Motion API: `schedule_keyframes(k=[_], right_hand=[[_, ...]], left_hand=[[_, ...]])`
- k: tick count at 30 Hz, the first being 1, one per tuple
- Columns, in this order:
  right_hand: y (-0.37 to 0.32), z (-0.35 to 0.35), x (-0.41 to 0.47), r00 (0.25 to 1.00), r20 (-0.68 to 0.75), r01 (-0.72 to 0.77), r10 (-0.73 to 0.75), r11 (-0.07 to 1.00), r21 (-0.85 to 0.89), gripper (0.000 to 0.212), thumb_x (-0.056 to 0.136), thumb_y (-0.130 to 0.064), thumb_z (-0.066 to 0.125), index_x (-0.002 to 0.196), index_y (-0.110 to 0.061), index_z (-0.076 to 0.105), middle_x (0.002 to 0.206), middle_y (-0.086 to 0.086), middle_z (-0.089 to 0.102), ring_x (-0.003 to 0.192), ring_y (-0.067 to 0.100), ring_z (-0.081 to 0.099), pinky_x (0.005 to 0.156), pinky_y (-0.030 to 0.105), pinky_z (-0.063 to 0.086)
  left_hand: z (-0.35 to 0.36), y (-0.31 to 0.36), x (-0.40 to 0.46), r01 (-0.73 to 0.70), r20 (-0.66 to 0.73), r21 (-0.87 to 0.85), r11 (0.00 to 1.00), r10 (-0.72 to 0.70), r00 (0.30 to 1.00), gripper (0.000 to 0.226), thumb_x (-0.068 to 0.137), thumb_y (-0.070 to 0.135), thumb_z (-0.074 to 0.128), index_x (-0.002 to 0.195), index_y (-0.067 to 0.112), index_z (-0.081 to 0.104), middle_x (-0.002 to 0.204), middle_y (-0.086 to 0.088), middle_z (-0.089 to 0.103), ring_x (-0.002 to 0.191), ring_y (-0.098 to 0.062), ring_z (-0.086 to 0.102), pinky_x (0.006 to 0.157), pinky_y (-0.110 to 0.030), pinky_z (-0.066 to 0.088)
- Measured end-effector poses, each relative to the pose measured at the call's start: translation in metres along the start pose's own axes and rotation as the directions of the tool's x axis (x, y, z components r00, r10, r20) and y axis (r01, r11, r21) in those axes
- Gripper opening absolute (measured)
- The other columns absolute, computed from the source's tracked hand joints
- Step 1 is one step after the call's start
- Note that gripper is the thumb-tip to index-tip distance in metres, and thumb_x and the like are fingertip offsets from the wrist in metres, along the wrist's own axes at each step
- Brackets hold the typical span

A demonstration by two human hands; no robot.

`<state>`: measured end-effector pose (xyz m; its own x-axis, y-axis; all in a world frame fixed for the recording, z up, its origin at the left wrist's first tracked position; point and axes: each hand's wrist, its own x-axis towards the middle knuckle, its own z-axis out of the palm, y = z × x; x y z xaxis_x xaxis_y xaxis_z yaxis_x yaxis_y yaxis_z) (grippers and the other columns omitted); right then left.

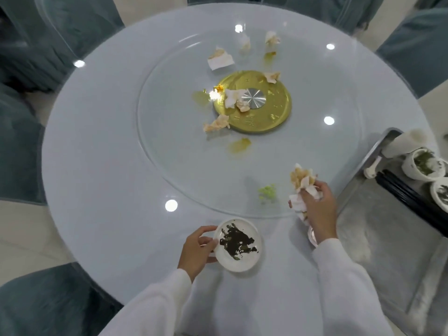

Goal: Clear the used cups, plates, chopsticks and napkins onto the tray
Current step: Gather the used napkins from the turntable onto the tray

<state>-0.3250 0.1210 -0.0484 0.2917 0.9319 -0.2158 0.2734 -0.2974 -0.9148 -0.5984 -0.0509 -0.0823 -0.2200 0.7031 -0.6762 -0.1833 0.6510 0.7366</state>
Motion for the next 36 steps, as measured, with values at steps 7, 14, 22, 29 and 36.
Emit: schedule_keyframes(k=[7, 14, 22, 29, 36], right_hand=[[0.012, 0.035, 0.082, 0.983, 0.115, 0.184, -0.146, 0.855, -0.485, 0.027, 0.100, -0.015, 0.064, 0.124, -0.010, 0.075, 0.116, 0.023, 0.064, 0.107, 0.040, 0.064, 0.085, 0.032, 0.045], [0.022, 0.061, 0.096, 0.934, 0.297, 0.339, -0.197, 0.748, -0.570, 0.025, 0.098, -0.009, 0.066, 0.117, -0.014, 0.080, 0.118, 0.011, 0.066, 0.107, 0.036, 0.064, 0.083, 0.037, 0.048], [0.030, 0.065, 0.069, 0.818, 0.522, 0.544, -0.242, 0.624, -0.562, 0.031, 0.095, 0.000, 0.063, 0.117, -0.013, 0.080, 0.120, 0.009, 0.066, 0.104, 0.035, 0.056, 0.079, 0.037, 0.045], [0.033, 0.068, 0.024, 0.813, 0.535, 0.543, -0.229, 0.630, -0.555, 0.032, 0.093, 0.001, 0.065, 0.116, -0.016, 0.080, 0.117, 0.007, 0.065, 0.101, 0.032, 0.055, 0.076, 0.037, 0.047], [0.041, 0.068, -0.031, 0.847, 0.476, 0.504, -0.239, 0.645, -0.574, 0.035, 0.085, 0.004, 0.070, 0.106, -0.021, 0.083, 0.111, 0.005, 0.067, 0.094, 0.031, 0.059, 0.071, 0.033, 0.048]], left_hand=[[0.027, -0.011, 0.022, 0.069, -0.019, 0.014, 0.998, -0.069, 0.997, 0.019, 0.100, 0.001, 0.067, 0.112, 0.016, 0.071, 0.101, -0.021, 0.075, 0.095, -0.033, 0.075, 0.070, -0.039, 0.066], [0.045, -0.018, 0.039, 0.110, -0.037, 0.059, 0.992, -0.108, 0.994, 0.016, 0.100, 0.001, 0.066, 0.109, 0.014, 0.069, 0.103, -0.021, 0.073, 0.096, -0.034, 0.075, 0.071, -0.041, 0.066], [0.058, -0.010, 0.050, 0.125, -0.056, -0.001, 0.992, -0.125, 0.991, 0.019, 0.100, -0.001, 0.065, 0.116, 0.006, 0.070, 0.108, -0.021, 0.074, 0.099, -0.039, 0.075, 0.079, -0.050, 0.066], [0.064, 0.002, 0.053, 0.144, -0.064, -0.105, 0.984, -0.151, 0.986, 0.021, 0.099, -0.006, 0.064, 0.118, 0.002, 0.070, 0.109, -0.023, 0.075, 0.083, -0.031, 0.077, 0.071, -0.045, 0.067], [0.054, 0.006, 0.055, 0.168, -0.075, -0.170, 0.971, -0.182, 0.980, 0.021, 0.098, -0.004, 0.068, 0.117, 0.005, 0.069, 0.108, -0.020, 0.076, 0.076, -0.028, 0.079, 0.063, -0.038, 0.064]])
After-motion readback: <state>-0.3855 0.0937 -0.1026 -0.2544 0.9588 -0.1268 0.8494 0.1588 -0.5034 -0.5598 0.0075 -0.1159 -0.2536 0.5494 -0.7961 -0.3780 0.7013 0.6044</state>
